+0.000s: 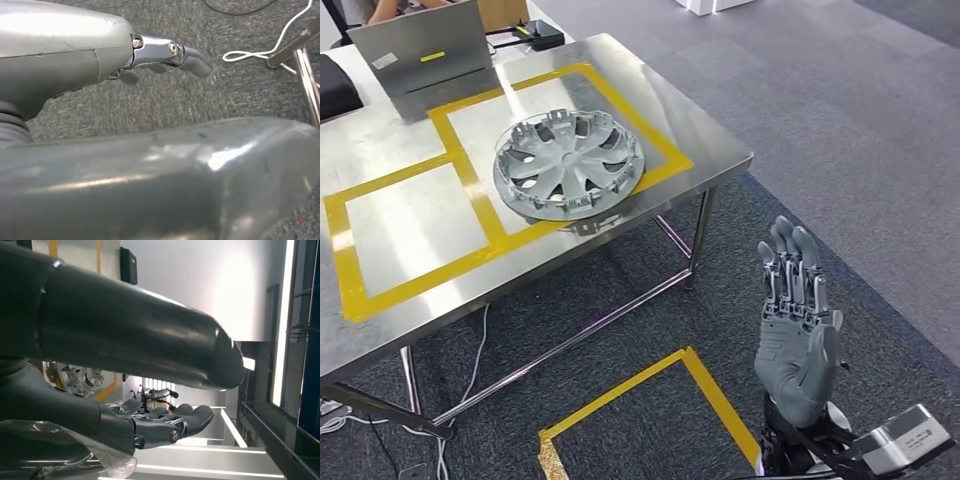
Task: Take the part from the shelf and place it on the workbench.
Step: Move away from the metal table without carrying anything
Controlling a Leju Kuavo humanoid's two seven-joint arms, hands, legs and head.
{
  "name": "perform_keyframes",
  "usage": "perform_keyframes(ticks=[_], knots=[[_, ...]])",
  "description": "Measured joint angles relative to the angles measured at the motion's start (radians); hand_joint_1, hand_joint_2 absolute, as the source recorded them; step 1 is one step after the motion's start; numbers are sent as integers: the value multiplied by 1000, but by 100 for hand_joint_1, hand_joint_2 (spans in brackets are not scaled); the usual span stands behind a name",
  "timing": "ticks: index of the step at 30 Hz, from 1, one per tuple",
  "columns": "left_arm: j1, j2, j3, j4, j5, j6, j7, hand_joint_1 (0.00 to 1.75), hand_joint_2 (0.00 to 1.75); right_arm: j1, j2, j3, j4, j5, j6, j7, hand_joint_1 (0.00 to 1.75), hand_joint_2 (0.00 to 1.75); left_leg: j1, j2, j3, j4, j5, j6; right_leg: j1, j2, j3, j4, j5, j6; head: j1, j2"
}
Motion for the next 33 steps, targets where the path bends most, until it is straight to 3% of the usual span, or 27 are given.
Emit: perform_keyframes(ticks=[2,3,5,6,7,8,9,11,12,14,15,17,19,20,21,22,23,25,26,28,30,31,33], knots=[[-3,-1,1,-2,-2,0,-2,0,0,0,0,0,-1,0,-2,-2,0,0,5,20,0,-20,2,13,1,-34,-39,64,-39,10,8,0],[-2,0,2,-2,-3,0,-3,0,0,0,0,1,-1,-1,-3,-3,0,0,4,30,-2,-21,5,17,0,-52,-68,125,-70,15,12,0],[0,0,6,-3,-7,0,-5,0,0,2,0,2,-1,-2,-4,-6,0,0,2,52,-7,-21,8,20,-4,-65,-125,249,-119,24,14,0],[1,0,9,-3,-10,0,-5,0,0,4,0,3,0,-3,-5,-8,0,0,1,64,-9,-20,9,20,-5,-67,-136,277,-121,26,14,0],[0,0,10,-3,-12,0,-5,0,0,5,0,3,0,-4,-7,-10,0,0,1,75,-9,-20,10,19,-6,-70,-127,265,-105,27,14,0],[0,0,12,-3,-15,0,-6,0,0,6,0,3,0,-5,-9,-11,0,0,1,86,-9,-20,11,18,-6,-78,-96,211,-74,27,14,0],[-1,0,13,-3,-16,0,-6,0,0,6,0,3,0,-5,-11,-12,0,0,0,96,-7,-19,11,16,-5,-97,-54,136,-41,26,14,0],[-2,0,15,-3,-18,0,-6,0,0,4,0,4,0,-6,-12,-15,0,0,-6,114,-7,-16,10,7,0,-134,13,10,-4,17,14,0],[-3,0,17,-3,-19,0,-6,0,0,3,0,4,0,-6,-13,-17,0,0,-9,122,-8,-14,10,2,3,-142,25,-15,-1,11,14,0],[-4,0,20,-3,-22,0,-7,0,0,4,0,4,0,-7,-14,-18,0,0,-10,141,-9,-13,12,-8,5,-125,20,-18,3,-2,13,0],[-5,0,22,-3,-24,0,-7,0,0,6,0,4,-1,-7,-14,-19,0,0,-9,139,-9,-9,7,-14,4,-115,17,-20,7,-9,12,0],[-6,1,25,-4,-28,0,-9,0,0,5,0,5,-1,-7,-15,-20,0,0,-5,101,-28,45,-37,-25,0,-97,14,-24,16,-23,9,0],[-4,1,27,-5,-33,0,-10,0,0,4,0,6,-1,-7,-15,-21,0,0,-2,56,-79,172,-109,-30,-2,-78,9,-23,22,-32,6,0],[-2,1,29,-5,-35,-1,-10,0,0,5,0,6,-1,-7,-16,-22,0,0,-2,48,-104,234,-135,-31,-1,-66,6,-22,24,-34,6,0],[-1,1,31,-5,-36,-1,-10,0,0,6,0,6,-1,-7,-16,-23,0,0,-1,46,-118,269,-141,-30,0,-53,2,-20,26,-35,6,0],[0,1,33,-5,-38,-1,-10,0,0,7,0,6,-1,-6,-17,-23,0,0,-1,45,-116,268,-128,-29,1,-40,0,-17,27,-35,6,0],[0,2,35,-5,-41,-1,-10,0,0,7,0,6,-1,-6,-17,-24,0,0,-1,42,-97,228,-97,-26,1,-27,-2,-14,27,-34,6,0],[0,3,39,-5,-47,-1,-11,0,0,7,0,6,-1,-5,-17,-26,0,0,0,5,-37,98,-30,-17,2,-4,-5,-7,27,-32,6,0],[0,3,40,-5,-50,-1,-11,0,0,7,0,7,-1,-5,-17,-26,0,0,1,-18,-14,44,-12,-13,2,6,-9,-3,28,-28,6,0],[-1,3,42,-5,-54,-1,-12,0,0,7,0,7,-1,-6,-17,-27,0,0,1,-42,-2,6,-11,-7,0,26,-23,1,33,-15,6,0],[-3,1,44,-6,-56,-1,-14,0,0,11,0,7,-1,-7,-17,-28,0,0,2,-23,-3,-2,-5,1,-3,38,-37,2,38,0,6,0],[-4,0,45,-6,-57,-1,-14,0,0,12,0,7,-2,-8,-17,-28,0,0,4,-11,-2,-8,-1,7,-2,25,-47,12,30,6,9,0],[-3,-2,48,-8,-58,-1,-15,0,0,12,0,7,-3,-9,-17,-29,0,0,7,16,-2,-17,5,17,-1,-26,-87,91,-20,15,15,0]])
